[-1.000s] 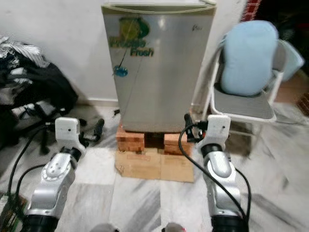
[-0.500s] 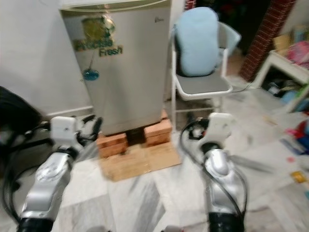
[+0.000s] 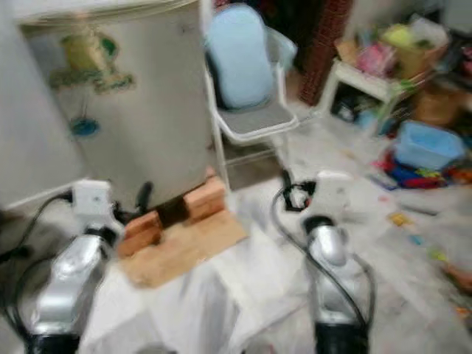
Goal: Restocking fridge
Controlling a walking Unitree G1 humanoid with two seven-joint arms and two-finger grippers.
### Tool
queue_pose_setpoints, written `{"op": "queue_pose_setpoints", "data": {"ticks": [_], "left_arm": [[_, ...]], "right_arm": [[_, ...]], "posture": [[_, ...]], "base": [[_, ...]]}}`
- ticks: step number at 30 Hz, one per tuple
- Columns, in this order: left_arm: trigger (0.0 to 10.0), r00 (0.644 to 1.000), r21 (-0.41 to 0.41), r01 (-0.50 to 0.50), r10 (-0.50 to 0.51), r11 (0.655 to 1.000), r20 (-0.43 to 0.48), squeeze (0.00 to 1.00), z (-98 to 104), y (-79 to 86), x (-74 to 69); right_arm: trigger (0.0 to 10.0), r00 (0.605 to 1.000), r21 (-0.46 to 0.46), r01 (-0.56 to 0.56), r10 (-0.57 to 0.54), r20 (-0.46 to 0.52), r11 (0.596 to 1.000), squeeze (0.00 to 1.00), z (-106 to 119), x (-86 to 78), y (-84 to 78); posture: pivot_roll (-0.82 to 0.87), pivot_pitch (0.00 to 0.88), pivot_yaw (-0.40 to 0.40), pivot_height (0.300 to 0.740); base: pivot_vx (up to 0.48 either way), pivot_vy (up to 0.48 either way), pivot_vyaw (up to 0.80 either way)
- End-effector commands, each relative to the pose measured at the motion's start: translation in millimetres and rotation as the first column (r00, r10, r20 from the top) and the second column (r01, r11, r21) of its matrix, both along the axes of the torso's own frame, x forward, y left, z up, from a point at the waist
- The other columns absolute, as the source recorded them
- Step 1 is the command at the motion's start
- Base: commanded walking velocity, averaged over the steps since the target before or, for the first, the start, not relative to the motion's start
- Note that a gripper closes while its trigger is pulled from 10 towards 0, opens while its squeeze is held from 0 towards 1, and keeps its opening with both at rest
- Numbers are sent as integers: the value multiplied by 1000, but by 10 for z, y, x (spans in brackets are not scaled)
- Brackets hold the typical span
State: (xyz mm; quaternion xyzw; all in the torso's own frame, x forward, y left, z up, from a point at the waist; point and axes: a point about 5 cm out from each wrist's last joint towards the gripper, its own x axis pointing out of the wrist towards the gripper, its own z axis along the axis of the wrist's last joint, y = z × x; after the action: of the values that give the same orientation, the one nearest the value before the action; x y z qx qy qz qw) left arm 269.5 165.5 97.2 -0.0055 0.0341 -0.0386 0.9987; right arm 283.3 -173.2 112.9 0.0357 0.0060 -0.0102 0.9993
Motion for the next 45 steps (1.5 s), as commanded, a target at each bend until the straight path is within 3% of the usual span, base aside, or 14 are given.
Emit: {"op": "queue_pose_setpoints", "data": {"ticks": [1,20,38,45], "left_arm": [[10000,1000,-10,21,-21,1000,6,0,18,-67,21],[10000,997,-49,82,-81,995,22,0,37,-129,9],[10000,996,-46,88,-87,995,21,0,38,-134,5],[10000,996,-46,87,-86,995,21,0,39,-133,11]], "right_arm": [[10000,1000,-8,18,-18,8,1000,0,33,12,-65],[10000,1000,-3,11,-11,12,1000,0,32,-12,-29],[10000,1000,-8,20,-20,10,1000,0,27,-36,-29],[10000,1000,-11,25,-25,13,1000,0,32,-35,-32]], "posture": [[3,0,12,740],[0,0,15,740],[-5,0,21,740],[-6,0,21,740]], "base": [[0,0,-800],[0,0,-800],[245,0,-800],[265,296,-800]]}}
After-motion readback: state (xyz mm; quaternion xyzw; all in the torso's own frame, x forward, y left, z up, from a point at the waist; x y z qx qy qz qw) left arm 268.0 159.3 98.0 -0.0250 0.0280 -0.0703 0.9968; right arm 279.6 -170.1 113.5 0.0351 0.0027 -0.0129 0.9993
